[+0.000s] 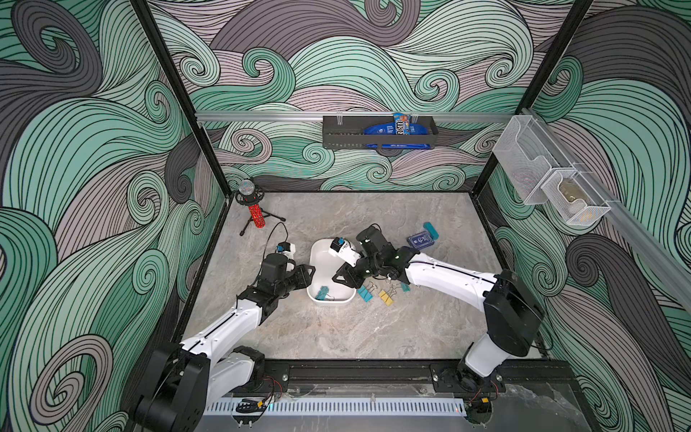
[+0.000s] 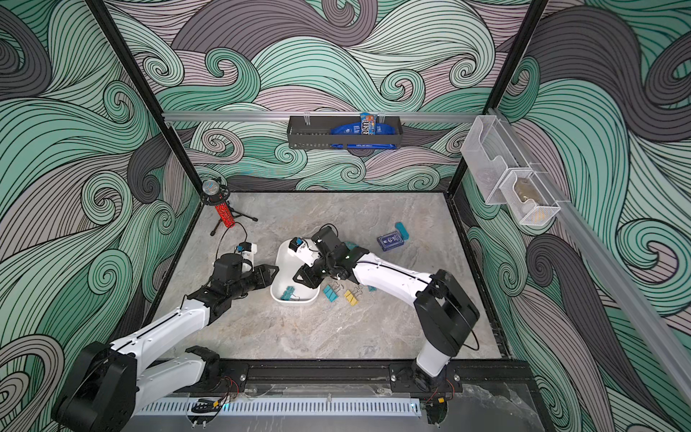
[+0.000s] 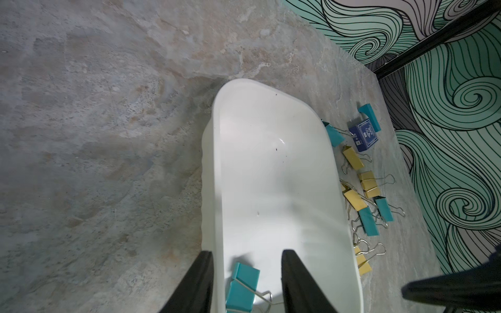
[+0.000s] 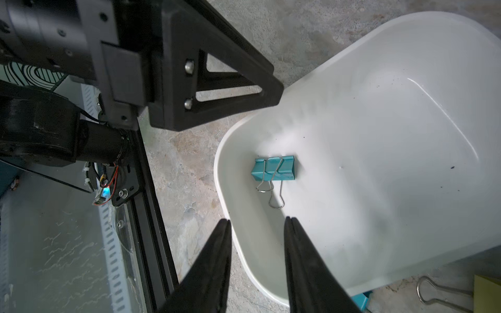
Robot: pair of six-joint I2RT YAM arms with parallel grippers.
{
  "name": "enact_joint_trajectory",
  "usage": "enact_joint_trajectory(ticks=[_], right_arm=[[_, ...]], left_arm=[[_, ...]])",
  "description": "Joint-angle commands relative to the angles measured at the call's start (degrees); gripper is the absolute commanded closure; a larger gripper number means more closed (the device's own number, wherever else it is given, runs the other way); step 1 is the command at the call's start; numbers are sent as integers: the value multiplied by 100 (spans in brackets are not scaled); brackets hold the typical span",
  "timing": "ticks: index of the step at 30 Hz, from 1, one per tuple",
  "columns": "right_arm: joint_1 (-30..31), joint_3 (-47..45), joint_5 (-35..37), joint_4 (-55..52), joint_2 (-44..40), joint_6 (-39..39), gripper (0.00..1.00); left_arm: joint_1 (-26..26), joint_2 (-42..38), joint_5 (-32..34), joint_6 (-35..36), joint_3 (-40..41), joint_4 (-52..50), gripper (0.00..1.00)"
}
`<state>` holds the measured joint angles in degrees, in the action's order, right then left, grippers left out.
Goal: Take out the binder clips from the storage box
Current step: Pick up the binder clip from the storage box.
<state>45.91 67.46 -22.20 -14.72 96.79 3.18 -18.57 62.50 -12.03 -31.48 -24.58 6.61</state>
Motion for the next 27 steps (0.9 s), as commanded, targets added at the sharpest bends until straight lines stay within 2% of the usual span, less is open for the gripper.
enact_joint_trajectory(ticks=[1, 6, 27], right_arm=[[66, 286, -245, -199, 351, 244, 66], [158, 566, -325, -418, 798, 290, 70], [216, 918, -359, -634, 1622, 456, 69]], left_arm=[[-31, -78, 122, 89, 36, -39, 56], [-29, -87, 122, 81, 67, -18, 56], [-26, 18, -76, 28, 188, 147, 56]])
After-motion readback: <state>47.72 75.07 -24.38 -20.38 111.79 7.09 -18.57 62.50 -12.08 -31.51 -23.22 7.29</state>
